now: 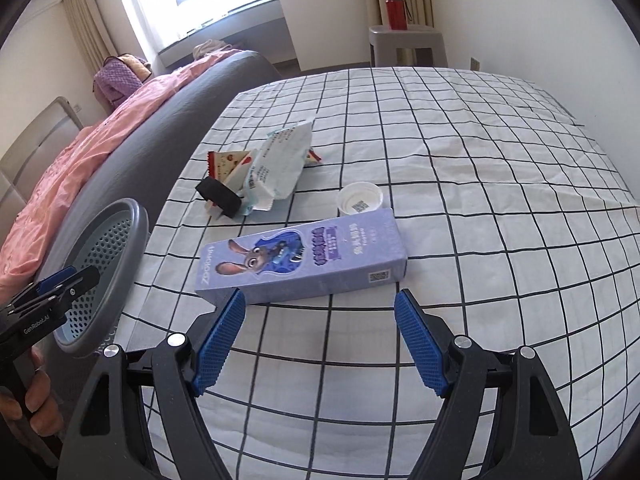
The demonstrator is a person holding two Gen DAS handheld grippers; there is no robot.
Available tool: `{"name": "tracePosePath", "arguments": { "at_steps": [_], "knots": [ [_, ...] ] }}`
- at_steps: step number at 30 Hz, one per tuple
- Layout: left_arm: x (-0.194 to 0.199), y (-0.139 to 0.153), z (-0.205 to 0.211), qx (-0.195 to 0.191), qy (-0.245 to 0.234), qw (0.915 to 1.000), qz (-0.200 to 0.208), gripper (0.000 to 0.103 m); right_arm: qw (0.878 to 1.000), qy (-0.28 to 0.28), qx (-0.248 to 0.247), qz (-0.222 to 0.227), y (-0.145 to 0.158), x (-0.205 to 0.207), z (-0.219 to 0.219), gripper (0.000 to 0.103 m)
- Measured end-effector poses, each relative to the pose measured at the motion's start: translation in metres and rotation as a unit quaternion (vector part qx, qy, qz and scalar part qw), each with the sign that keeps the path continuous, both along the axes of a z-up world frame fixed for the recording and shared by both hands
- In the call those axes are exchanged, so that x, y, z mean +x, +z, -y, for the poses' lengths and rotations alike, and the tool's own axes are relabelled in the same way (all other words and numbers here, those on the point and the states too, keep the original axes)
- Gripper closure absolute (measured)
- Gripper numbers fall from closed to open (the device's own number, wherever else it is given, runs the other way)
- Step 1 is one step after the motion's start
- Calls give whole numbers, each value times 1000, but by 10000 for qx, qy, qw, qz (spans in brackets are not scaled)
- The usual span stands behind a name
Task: Collect trash
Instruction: 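Move both grippers back toward the toothpaste box and wrappers on the bed, then grasp the purple toothpaste box with the left gripper while the right gripper approaches the white cap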
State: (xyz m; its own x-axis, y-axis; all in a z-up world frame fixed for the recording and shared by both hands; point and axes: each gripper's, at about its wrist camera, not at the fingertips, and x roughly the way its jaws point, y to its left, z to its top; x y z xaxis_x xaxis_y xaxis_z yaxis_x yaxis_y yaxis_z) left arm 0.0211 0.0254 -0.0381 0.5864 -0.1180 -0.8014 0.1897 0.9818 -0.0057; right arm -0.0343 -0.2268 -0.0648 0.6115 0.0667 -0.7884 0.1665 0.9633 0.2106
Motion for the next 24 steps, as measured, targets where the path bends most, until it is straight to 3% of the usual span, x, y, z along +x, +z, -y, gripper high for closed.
{"name": "tracePosePath", "arguments": {
  "at_steps": [13, 17, 24],
  "knots": [
    [9, -7, 27, 6, -309, 9995, -115, 38, 9995, -231, -79, -217, -15, 7, 24, 27],
    [13, -3, 48, -92, -762, 9970, -118, 38, 9990, -374, -39, -246, -14, 0, 38, 27],
    [18, -1, 98, -36, -1725, 9850, 42, 33, 9965, -789, 23, -279, -15, -24, 70, 27]
  ]
}}
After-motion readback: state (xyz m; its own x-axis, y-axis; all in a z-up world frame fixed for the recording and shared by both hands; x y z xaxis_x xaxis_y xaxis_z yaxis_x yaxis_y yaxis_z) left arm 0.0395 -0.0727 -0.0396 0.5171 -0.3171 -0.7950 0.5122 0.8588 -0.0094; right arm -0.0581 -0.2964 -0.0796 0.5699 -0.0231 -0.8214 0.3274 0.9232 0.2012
